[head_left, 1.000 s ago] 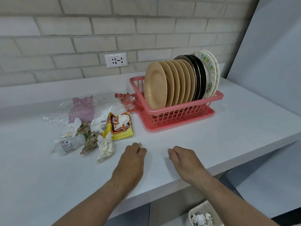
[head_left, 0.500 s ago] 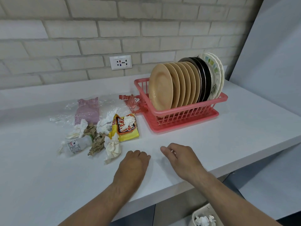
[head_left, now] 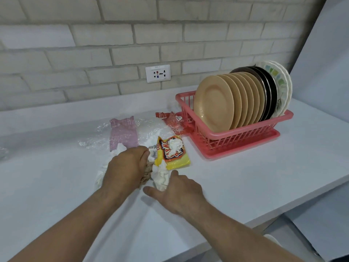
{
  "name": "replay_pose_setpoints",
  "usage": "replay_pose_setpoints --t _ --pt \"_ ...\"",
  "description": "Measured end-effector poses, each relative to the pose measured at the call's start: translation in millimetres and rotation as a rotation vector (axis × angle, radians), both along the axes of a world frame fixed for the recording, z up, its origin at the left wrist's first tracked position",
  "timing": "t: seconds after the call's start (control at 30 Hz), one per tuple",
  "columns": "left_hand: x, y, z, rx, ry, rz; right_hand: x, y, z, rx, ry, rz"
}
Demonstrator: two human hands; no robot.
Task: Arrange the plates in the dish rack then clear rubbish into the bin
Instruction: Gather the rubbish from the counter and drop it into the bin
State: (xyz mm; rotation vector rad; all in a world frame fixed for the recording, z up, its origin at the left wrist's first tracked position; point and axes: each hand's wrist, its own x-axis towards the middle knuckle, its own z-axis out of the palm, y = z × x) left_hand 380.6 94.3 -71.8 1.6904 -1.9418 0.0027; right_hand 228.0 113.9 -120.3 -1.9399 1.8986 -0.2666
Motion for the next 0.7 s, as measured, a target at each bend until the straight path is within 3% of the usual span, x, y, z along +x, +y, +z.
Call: replay_pose_setpoints --t 0.3,0.5,0.6,0.7 --pt "8 -9 -22 0.067 0.022 -0.190 -30 -4 9 0.156 0.155 -0.034" --pt "-33 -13 -36 0.169 -0.446 -0.120 -67 1 26 0.185 0.108 -0.136" --pt "-47 -11 -43 0.247 -0.575 -0.110 -76 3 37 0.178 0.043 -0.173" --pt "-56 -4 -49 0.177 -0.610 -0.204 -89 5 43 0.115 -0.022 -0.165"
